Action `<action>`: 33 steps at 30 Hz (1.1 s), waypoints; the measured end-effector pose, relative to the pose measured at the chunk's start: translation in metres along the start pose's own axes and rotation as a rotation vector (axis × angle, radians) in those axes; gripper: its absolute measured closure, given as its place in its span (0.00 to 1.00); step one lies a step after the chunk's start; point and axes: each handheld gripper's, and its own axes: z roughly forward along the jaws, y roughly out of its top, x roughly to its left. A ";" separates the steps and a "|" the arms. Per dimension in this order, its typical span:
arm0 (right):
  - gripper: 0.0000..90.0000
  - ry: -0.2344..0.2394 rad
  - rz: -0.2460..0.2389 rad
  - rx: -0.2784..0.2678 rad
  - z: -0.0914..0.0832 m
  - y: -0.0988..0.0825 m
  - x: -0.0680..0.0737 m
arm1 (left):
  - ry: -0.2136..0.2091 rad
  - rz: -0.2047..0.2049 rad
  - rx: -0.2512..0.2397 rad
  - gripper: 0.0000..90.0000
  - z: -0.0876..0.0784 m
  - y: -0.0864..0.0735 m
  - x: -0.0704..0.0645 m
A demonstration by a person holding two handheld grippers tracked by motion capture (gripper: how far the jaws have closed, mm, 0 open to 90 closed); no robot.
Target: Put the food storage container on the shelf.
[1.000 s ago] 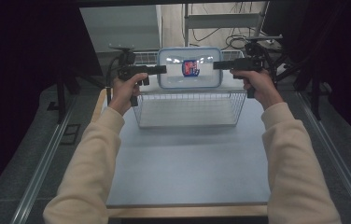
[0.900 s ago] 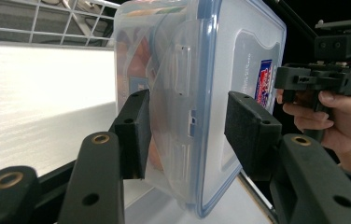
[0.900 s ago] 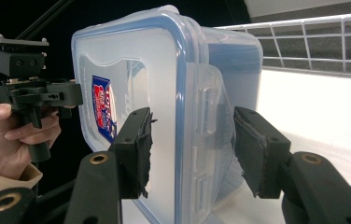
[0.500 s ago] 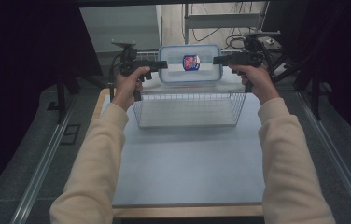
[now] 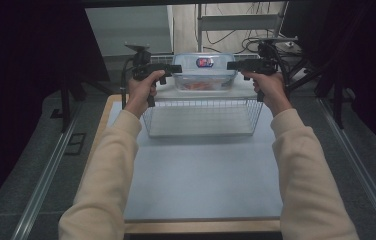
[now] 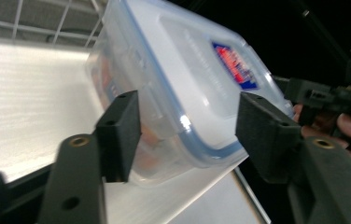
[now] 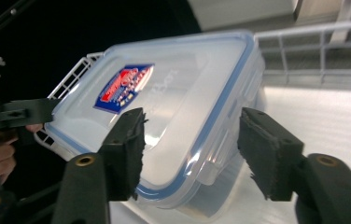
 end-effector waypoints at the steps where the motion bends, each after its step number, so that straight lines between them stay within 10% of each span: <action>1: 0.43 0.001 -0.007 -0.010 -0.002 -0.001 0.001 | -0.006 0.001 -0.013 0.42 -0.003 0.000 -0.001; 11: 0.34 0.063 -0.142 -0.063 -0.036 -0.029 0.016 | 0.004 0.129 -0.098 0.33 -0.042 -0.028 -0.024; 17: 0.32 0.075 -0.200 -0.070 -0.063 -0.068 0.015 | 0.026 0.263 -0.053 0.32 -0.060 -0.069 -0.038; 33: 0.30 0.138 -0.250 -0.010 -0.095 -0.187 -0.001 | -0.032 0.302 0.038 0.32 -0.078 -0.196 -0.019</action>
